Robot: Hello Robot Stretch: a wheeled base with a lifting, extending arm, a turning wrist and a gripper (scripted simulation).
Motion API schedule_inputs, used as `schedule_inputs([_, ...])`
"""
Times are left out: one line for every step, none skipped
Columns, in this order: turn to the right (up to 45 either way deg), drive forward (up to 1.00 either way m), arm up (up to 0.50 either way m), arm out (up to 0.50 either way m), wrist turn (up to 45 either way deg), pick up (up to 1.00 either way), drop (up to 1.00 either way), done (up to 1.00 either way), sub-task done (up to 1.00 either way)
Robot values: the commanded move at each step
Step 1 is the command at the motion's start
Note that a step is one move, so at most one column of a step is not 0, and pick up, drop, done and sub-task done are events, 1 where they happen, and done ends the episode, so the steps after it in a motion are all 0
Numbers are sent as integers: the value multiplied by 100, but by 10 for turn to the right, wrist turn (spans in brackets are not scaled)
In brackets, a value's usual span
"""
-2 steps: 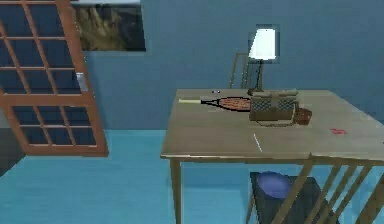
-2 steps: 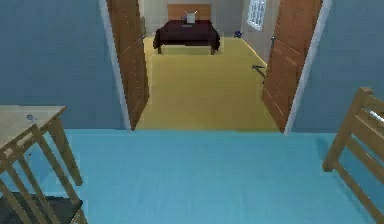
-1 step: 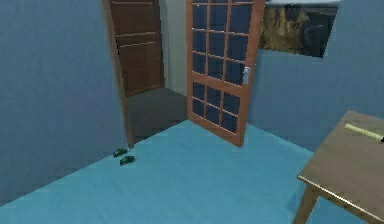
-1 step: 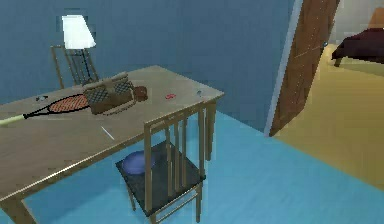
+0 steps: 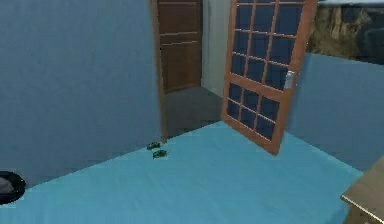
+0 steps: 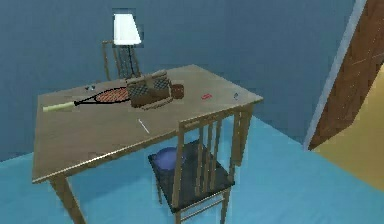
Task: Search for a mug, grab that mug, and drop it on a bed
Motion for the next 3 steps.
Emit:
schedule_inputs([450, 0, 0, 0, 0, 0, 0, 0, 0])
schedule_inputs([450, 0, 0, 0, 0, 0, 0, 0, 0])
schedule_inputs([330, 0, 0, 0, 0, 0, 0, 0, 0])
